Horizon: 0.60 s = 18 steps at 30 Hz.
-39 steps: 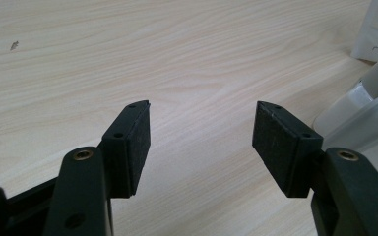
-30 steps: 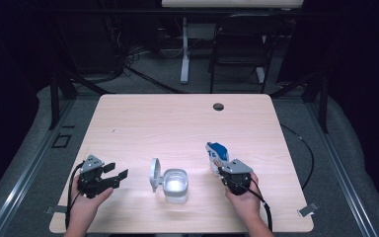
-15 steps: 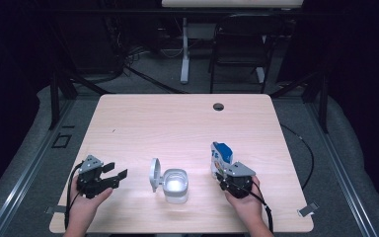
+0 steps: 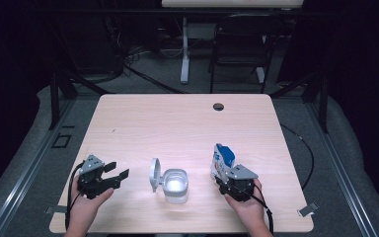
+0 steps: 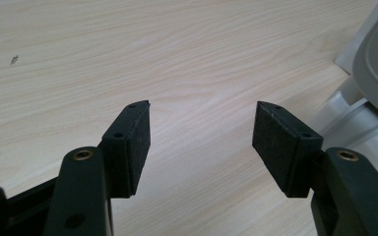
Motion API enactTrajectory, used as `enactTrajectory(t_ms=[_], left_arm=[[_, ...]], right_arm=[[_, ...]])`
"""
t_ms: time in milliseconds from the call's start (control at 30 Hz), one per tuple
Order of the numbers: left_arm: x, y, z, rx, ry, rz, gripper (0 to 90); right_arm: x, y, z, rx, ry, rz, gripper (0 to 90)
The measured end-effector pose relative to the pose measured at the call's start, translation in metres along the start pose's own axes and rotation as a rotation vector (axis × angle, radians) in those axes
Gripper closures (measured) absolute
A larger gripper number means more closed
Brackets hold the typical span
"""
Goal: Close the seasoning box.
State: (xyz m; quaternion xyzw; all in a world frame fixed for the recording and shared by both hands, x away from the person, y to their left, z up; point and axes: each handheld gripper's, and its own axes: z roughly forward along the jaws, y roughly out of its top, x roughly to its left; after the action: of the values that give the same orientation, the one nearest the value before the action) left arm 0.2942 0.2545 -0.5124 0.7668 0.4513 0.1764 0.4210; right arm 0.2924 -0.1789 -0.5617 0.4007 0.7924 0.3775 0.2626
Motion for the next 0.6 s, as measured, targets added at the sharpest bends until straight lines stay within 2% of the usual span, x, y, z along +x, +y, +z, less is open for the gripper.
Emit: enactTrajectory(t_ms=[233,600], left_arm=[[-0.0035,0.0018,-0.0006,-0.015,-0.005,0.003,40.2],[-0.007,0.0032,0.0023,-0.009,-0.018,0.01,40.6]], right_arm=[[0.0022,0.0007,-0.0048,-0.008,-0.004,-0.003,47.0],[0.0048,0.0002,-0.0082,-0.019,-0.014,0.001,46.7]])
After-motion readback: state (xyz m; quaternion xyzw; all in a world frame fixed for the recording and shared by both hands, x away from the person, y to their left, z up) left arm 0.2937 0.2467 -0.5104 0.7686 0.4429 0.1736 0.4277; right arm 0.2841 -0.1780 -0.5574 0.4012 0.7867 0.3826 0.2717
